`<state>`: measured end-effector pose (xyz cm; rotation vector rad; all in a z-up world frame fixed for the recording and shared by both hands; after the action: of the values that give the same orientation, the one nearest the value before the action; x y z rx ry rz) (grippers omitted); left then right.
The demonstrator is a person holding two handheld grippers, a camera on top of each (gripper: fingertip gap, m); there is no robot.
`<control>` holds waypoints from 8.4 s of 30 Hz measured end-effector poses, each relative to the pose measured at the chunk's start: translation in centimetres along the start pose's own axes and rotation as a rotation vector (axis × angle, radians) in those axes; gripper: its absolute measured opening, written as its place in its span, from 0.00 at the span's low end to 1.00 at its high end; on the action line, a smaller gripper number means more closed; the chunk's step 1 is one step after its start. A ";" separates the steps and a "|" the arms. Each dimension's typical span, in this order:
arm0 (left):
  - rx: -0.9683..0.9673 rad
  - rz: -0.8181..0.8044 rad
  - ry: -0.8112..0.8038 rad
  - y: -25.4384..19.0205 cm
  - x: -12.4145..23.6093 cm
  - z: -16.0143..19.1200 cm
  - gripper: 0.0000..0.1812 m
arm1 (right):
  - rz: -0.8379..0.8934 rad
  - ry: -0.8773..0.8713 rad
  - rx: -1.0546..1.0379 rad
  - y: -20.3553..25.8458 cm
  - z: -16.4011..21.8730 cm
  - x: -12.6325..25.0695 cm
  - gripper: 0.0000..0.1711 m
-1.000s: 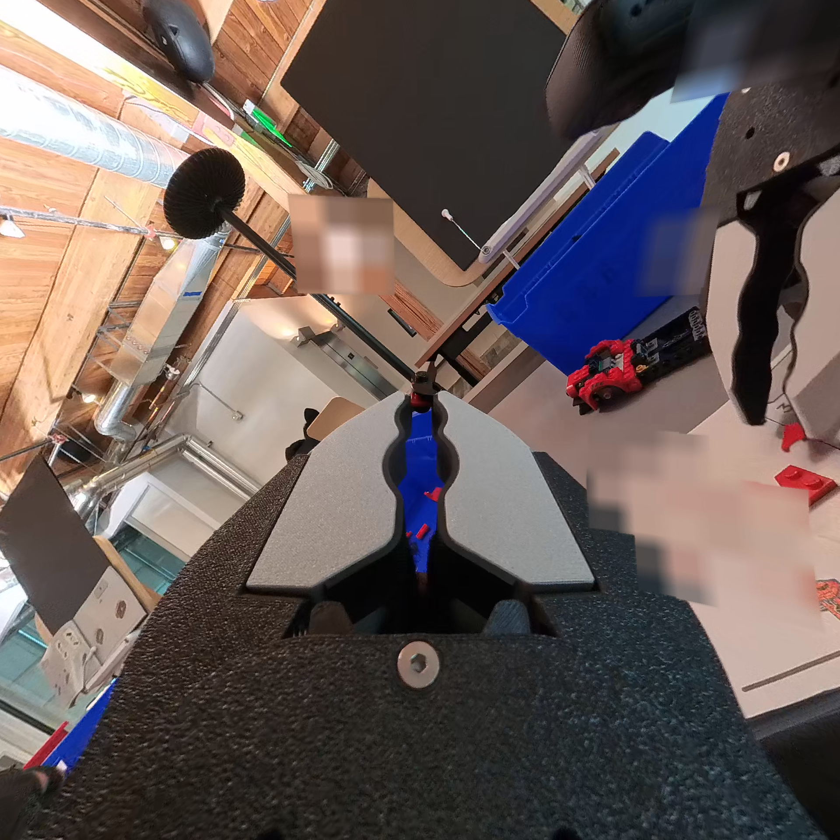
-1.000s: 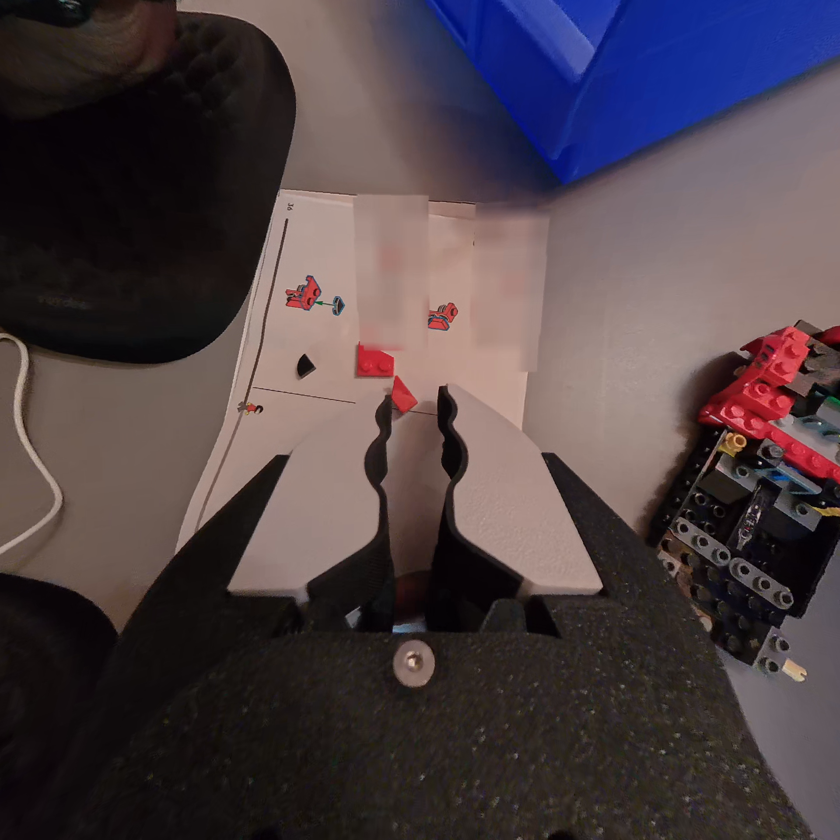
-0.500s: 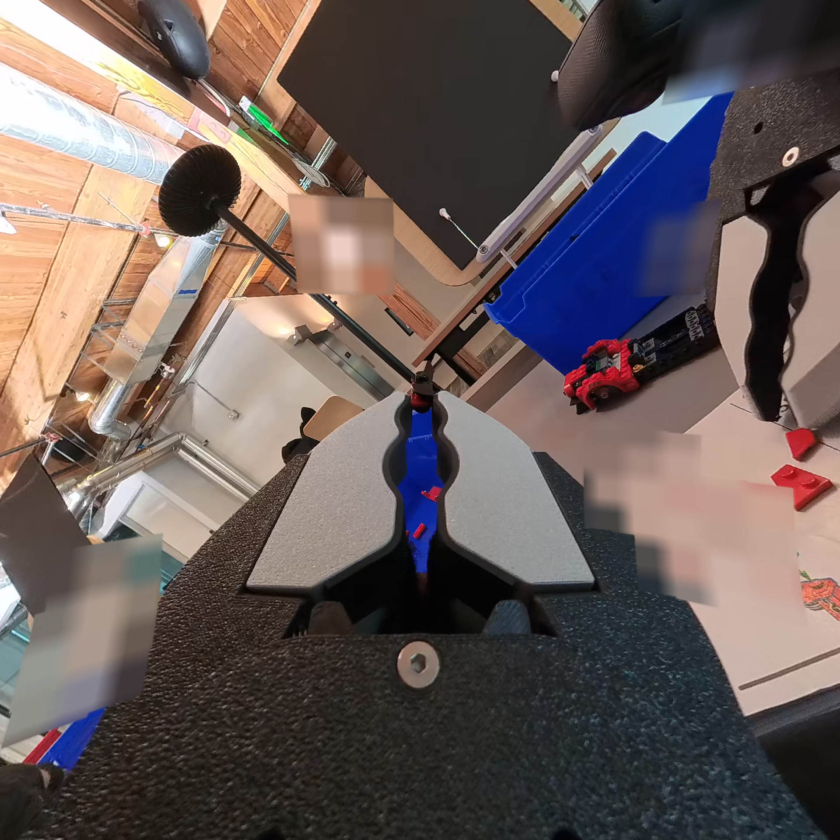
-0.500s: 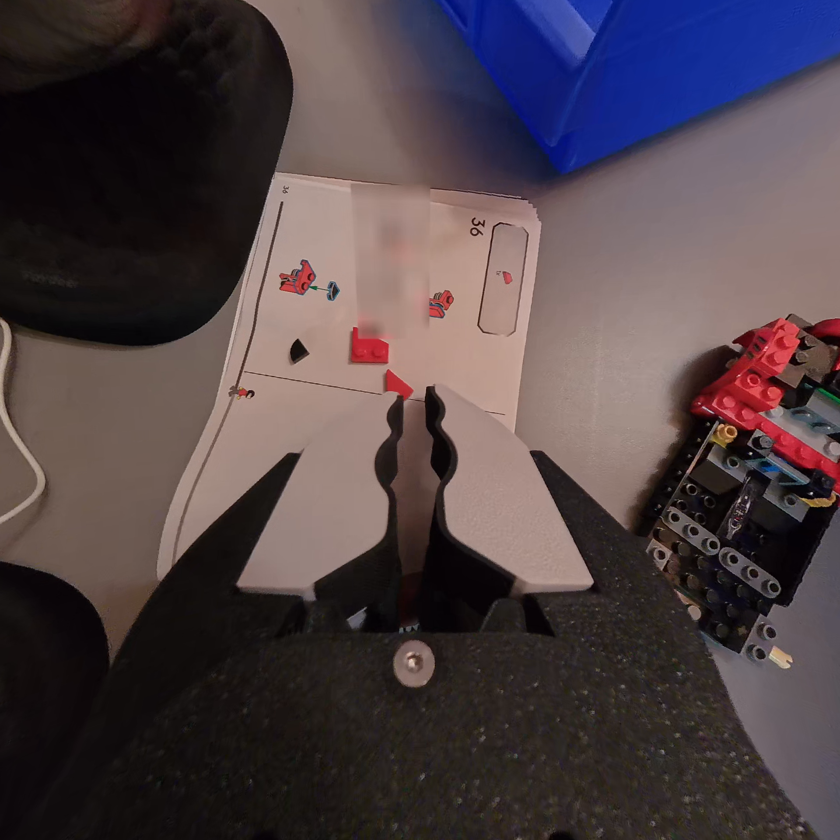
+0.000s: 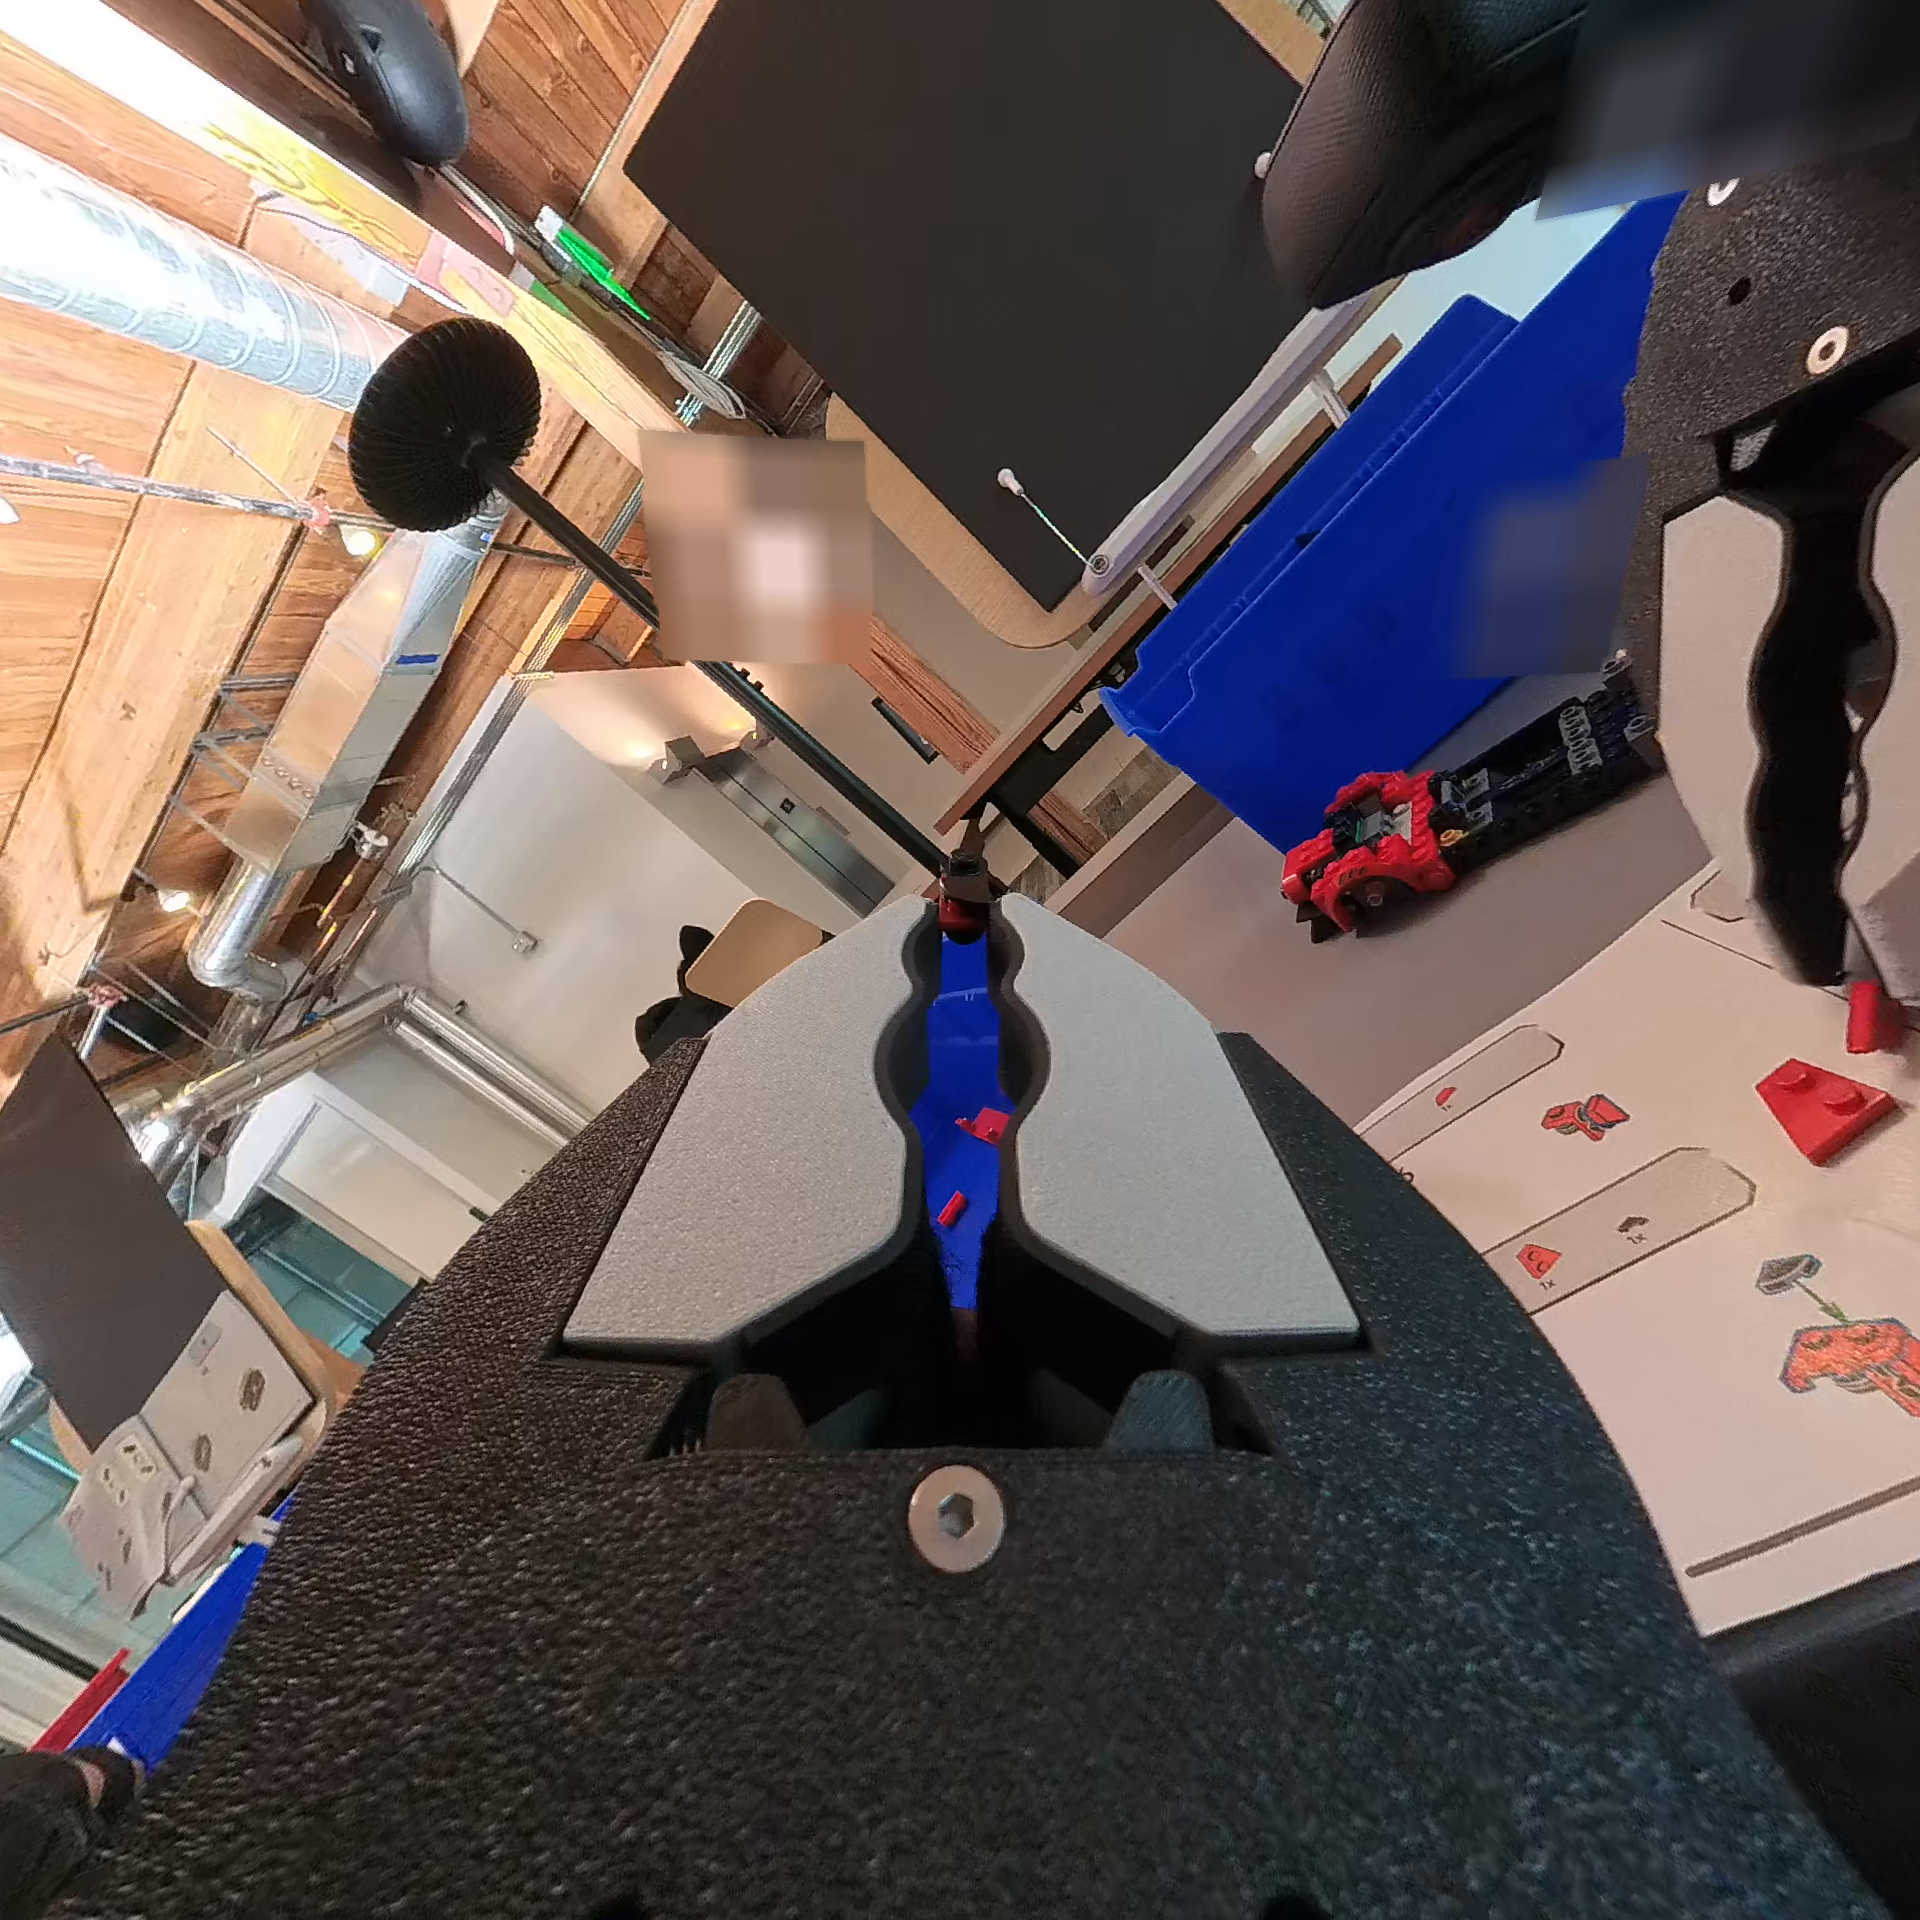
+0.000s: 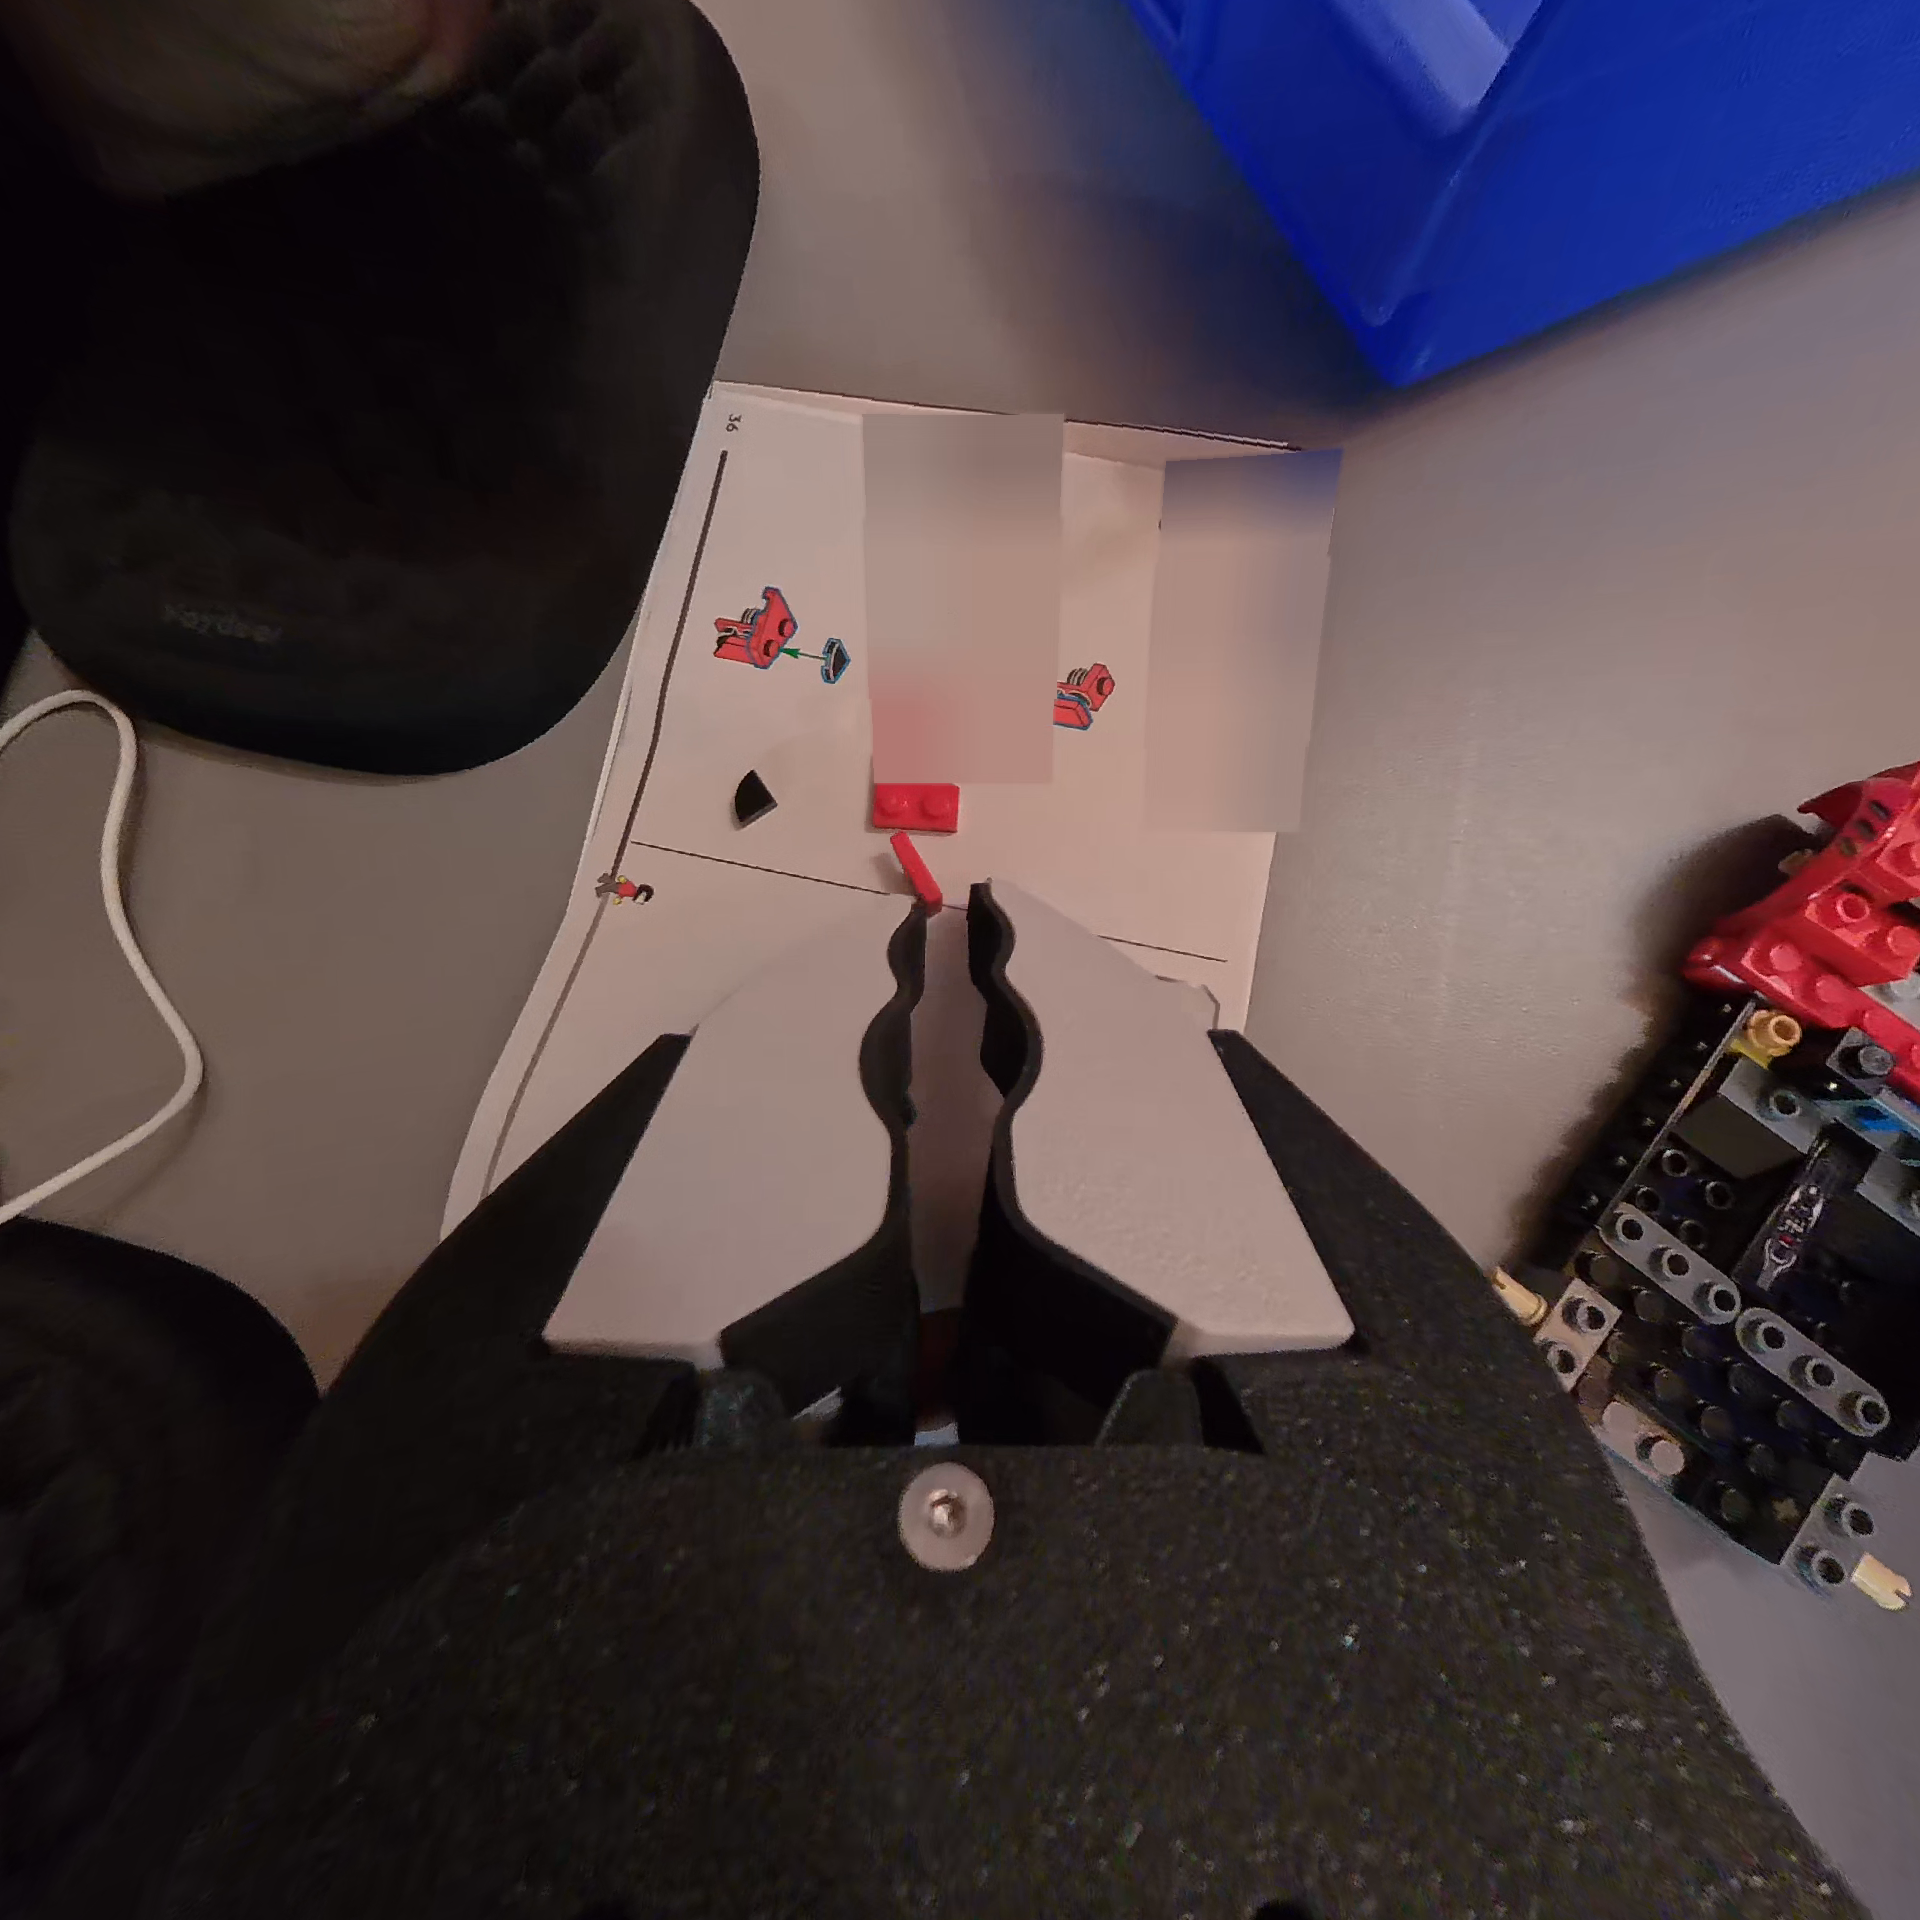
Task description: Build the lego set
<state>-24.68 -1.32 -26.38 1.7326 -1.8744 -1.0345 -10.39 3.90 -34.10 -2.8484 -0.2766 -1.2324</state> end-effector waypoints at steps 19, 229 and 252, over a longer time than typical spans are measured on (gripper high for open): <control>0.075 0.023 0.004 0.3 0.5 0.0 0.04 | -0.390 0.554 0.328 -1.9 -4.2 0.0 0.02; 0.321 0.735 -0.285 -2.5 -1.3 -5.2 0.11 | 0.618 -1.171 -0.707 6.4 -4.9 6.2 0.04; 0.326 0.727 -0.301 -3.0 -1.2 -5.8 0.06 | 0.447 -1.221 -0.716 6.6 -5.5 5.7 0.04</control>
<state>-18.31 -1.54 -24.53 0.8919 -2.6807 -0.7411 -9.36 -2.27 -25.93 -3.4711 0.9181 0.7208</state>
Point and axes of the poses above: each gripper's, where its closed fingertips meet, x back along the fingers, z out of its underside, y = z × x across the jaws, the point moved 6 cm from there along x, back along the fingers, and after that the axes turned 1 degree about x, right-handed, at the moved point
